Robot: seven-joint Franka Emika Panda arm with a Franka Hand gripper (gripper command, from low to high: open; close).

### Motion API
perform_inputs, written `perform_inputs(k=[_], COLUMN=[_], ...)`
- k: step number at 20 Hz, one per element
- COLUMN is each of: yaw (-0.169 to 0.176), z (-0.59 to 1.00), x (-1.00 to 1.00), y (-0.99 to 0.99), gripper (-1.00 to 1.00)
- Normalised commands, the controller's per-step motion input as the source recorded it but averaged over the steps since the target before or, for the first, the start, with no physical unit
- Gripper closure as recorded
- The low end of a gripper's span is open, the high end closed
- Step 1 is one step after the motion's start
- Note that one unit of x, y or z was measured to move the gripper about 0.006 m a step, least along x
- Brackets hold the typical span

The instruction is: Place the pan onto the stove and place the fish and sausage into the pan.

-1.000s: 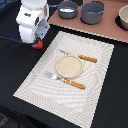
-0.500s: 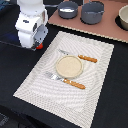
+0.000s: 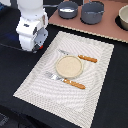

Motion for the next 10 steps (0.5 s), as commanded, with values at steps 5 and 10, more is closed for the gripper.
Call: perform_inputs(k=[5,10], yaw=[0.001,0.003], z=[-0.24,0.24], x=[-0.26,-0.08], y=[0.00,0.00], gripper=[1.00,1.00])
